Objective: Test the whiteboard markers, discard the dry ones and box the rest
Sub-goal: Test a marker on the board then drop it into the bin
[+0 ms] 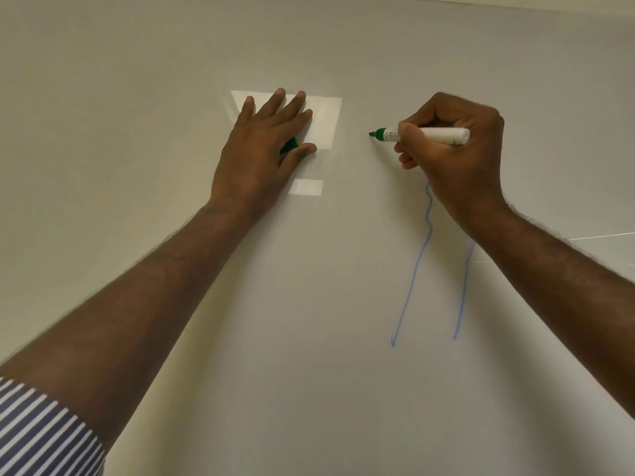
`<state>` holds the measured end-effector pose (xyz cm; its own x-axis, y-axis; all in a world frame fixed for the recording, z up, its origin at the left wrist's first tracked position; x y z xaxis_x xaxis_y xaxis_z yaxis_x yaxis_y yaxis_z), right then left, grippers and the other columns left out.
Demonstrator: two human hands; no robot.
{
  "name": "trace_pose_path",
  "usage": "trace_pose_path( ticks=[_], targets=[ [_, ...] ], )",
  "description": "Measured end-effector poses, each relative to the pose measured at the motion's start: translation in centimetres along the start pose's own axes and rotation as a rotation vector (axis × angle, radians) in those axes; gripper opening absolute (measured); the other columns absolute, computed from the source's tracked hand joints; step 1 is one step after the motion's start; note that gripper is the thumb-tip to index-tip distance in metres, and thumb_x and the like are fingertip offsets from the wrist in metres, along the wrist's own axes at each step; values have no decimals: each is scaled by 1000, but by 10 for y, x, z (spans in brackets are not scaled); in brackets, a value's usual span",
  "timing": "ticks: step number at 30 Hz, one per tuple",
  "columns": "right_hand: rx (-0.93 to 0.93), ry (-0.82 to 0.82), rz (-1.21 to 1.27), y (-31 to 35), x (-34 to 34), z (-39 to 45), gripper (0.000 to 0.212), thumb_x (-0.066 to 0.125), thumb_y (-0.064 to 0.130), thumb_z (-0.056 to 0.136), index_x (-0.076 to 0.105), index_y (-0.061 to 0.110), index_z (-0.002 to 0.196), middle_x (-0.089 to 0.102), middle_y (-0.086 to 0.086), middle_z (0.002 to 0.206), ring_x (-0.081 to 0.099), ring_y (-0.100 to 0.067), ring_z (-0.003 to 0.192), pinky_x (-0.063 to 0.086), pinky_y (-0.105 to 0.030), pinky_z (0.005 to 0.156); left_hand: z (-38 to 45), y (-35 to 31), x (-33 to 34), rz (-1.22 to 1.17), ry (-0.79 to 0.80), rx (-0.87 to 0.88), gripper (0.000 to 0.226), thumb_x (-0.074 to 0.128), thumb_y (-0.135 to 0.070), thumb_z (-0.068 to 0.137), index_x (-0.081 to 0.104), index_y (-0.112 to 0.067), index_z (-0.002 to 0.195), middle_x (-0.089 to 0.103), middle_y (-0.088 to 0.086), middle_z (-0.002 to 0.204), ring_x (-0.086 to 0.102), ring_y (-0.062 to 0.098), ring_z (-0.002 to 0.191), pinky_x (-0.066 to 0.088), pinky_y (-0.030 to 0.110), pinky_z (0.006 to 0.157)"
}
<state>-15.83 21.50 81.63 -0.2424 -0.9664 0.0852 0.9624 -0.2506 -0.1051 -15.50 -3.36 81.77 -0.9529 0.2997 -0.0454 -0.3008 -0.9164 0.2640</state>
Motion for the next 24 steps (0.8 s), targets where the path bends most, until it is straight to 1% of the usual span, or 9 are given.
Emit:
trace_pose_path(
  ticks=[4,8,10,13,14,16,18,21,24],
  targets=[
    [-27,53,-17,-1,3,-24,13,70,8,83,68,0,72,70,-13,67,67,-36,60,49,-54,51,-3,-1,-1,4,-5,4,51,48,-38,106,45,-13,150,35,2,161,23,21,154,6,40,126],
    [-4,-12,7,-6,-11,-36,15,69,5,85,67,1,71,70,-13,66,67,-34,56,49,-54,49,-7,-1,0,16,3,9,51,47,-37,106,45,-12,151,35,2,162,23,21,154,6,41,127],
    [-17,-12,5,-5,-13,-50,17,69,6,85,65,1,70,68,-16,65,65,-38,56,47,-53,49,-9,-1,0,17,10,17,52,46,-37,106,45,-12,151,35,3,162,24,22,154,7,43,127],
    [-50,88,-47,-4,-14,-75,17,69,9,85,67,0,70,66,-19,64,63,-42,56,44,-48,49,-12,-2,0,21,13,23,53,43,-38,106,45,-11,151,35,4,162,24,24,154,8,45,127],
    [-44,97,-51,-6,-18,-82,17,69,10,85,67,0,71,66,-19,64,63,-43,56,45,-48,48,-14,-3,0,21,12,22,53,42,-39,106,45,-11,150,35,4,162,24,24,154,8,45,127],
    [-14,66,-23,-11,-28,-89,18,69,13,86,67,2,72,65,-20,64,62,-46,56,46,-51,48,-16,-3,-1,19,13,18,53,41,-40,106,46,-11,150,35,4,162,23,23,154,8,45,127],
    [-33,63,-38,-11,-34,-98,19,68,13,86,67,2,71,64,-17,63,62,-42,55,46,-51,48,-18,-3,-1,21,13,19,52,41,-40,106,46,-12,150,34,3,162,23,23,154,7,44,127],
    [-112,185,-76,-1,-28,-120,24,65,16,87,67,1,68,63,-11,63,59,-29,55,42,-40,51,-20,-3,0,26,9,21,51,41,-40,107,47,-14,150,34,2,162,23,22,154,7,43,127],
    [-162,355,2,7,-18,-143,20,64,13,86,68,3,69,61,-9,63,55,-27,54,42,-37,51,-22,-4,-1,32,13,22,51,41,-40,107,46,-14,150,34,3,162,23,23,154,8,44,128]
  ],
)
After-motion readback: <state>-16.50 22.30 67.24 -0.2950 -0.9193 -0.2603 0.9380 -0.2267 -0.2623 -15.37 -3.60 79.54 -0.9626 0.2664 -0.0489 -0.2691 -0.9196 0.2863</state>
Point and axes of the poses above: each hand's wrist, its own z-axis towards the middle knuckle, its own x-axis out of the palm, y = z × x, the point moved 3 cm from there along z, towards the middle knuckle
